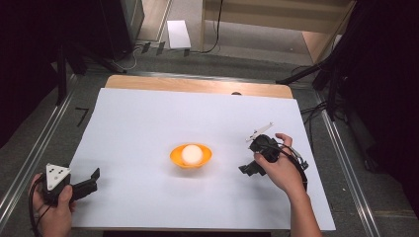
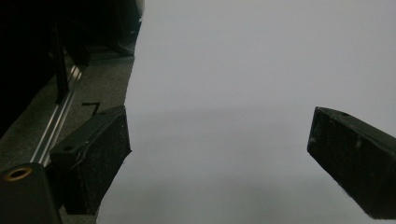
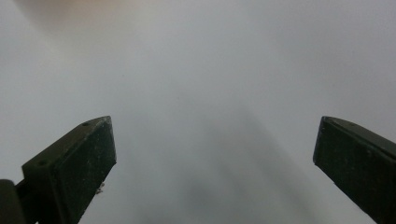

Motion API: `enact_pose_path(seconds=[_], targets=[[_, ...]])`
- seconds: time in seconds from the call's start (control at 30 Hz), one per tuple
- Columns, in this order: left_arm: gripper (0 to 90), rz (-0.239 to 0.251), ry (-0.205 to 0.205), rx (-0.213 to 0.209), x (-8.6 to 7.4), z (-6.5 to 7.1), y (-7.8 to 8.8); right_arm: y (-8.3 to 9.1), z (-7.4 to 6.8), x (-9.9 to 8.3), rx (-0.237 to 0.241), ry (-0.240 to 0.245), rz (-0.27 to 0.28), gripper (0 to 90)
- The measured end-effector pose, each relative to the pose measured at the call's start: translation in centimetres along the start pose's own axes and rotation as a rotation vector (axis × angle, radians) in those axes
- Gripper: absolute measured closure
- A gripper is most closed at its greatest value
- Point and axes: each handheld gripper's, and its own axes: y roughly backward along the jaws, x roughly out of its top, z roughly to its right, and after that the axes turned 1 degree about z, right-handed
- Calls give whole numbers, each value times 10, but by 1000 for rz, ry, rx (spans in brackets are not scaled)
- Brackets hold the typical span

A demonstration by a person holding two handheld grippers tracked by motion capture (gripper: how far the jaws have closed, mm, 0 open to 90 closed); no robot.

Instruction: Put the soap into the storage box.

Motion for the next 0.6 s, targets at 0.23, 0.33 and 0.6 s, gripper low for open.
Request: enact_pose_path(seconds=[0.23, 0.33, 0.6], targets=[[63, -4, -4, -3, 0, 0, 0, 0, 6, -16, -2, -33, 11, 0], [63, -4, -4, -2, 0, 0, 0, 1, 7, -20, -6, -36, 18, 0], [63, -4, -2, -3, 0, 0, 0, 4, 13, -37, -12, -70, 41, 0]])
